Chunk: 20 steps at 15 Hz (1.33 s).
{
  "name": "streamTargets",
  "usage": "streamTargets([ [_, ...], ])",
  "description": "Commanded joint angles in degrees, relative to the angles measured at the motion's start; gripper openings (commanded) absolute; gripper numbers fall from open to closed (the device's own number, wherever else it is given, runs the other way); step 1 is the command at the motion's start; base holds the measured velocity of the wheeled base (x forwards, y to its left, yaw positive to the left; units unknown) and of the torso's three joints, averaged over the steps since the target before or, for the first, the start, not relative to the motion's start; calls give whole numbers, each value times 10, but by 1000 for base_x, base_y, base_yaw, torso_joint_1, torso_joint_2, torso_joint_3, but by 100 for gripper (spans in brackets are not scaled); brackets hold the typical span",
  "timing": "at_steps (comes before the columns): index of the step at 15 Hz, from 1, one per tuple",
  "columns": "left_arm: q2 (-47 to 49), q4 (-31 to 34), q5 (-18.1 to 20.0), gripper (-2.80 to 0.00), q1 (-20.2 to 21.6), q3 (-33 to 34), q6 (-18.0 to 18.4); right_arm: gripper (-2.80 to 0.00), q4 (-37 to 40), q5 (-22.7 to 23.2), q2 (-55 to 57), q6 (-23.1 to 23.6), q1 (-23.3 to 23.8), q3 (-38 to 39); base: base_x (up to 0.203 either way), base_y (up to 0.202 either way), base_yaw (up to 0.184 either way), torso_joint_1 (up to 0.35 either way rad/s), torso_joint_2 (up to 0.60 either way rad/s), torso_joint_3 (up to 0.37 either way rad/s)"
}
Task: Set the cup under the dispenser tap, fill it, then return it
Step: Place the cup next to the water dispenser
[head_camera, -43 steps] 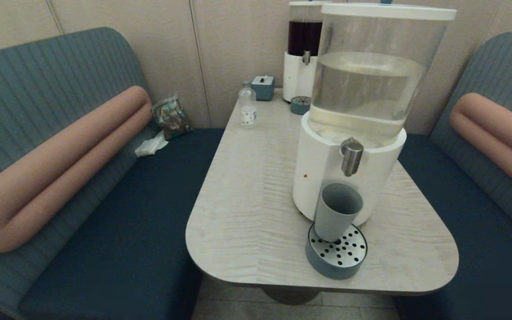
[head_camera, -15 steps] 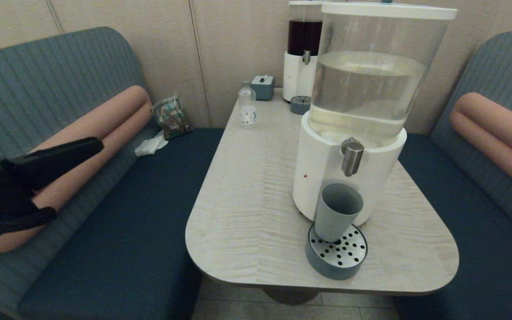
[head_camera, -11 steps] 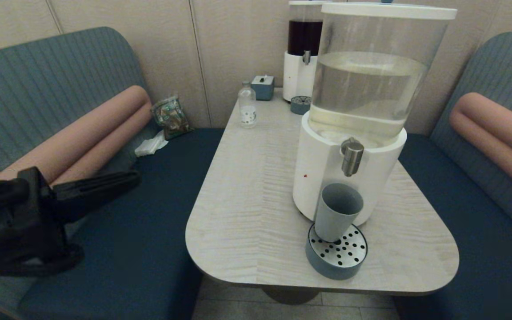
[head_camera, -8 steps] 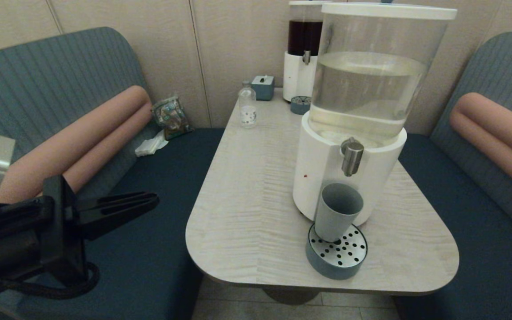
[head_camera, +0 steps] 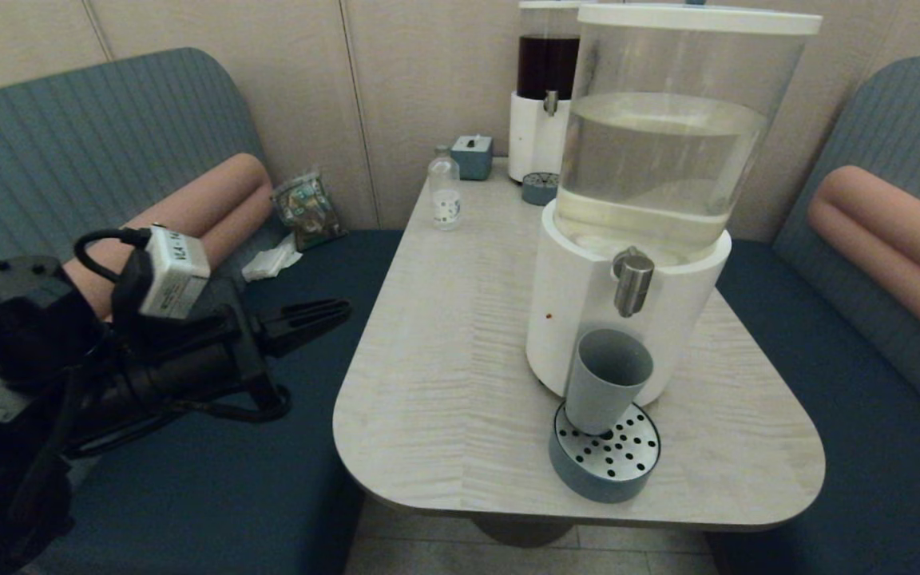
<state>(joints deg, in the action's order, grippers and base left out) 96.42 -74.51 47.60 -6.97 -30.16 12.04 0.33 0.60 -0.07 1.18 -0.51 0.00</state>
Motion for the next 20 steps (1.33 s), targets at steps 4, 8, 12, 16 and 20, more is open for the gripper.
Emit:
streamTargets([
  [4, 107, -12, 3, -280, -4, -66, 5, -280, 0, 0, -2, 0, 0, 0, 0, 0, 0, 0, 0, 0],
  [8, 113, -13, 3, -280, -8, -65, 6, -280, 0, 0, -2, 0, 0, 0, 0, 0, 0, 0, 0, 0],
  [12, 115, -11, -1, -280, -19, -75, -3, -280, 0, 0, -2, 0, 0, 0, 0, 0, 0, 0, 0, 0],
  [16, 135, -7, -14, 0, -71, -102, -10, -280, 0, 0, -2, 0, 0, 0, 0, 0, 0, 0, 0, 0],
  [20, 172, -11, -69, 0, -174, -125, -37, -280, 0, 0, -2, 0, 0, 0, 0, 0, 0, 0, 0, 0],
])
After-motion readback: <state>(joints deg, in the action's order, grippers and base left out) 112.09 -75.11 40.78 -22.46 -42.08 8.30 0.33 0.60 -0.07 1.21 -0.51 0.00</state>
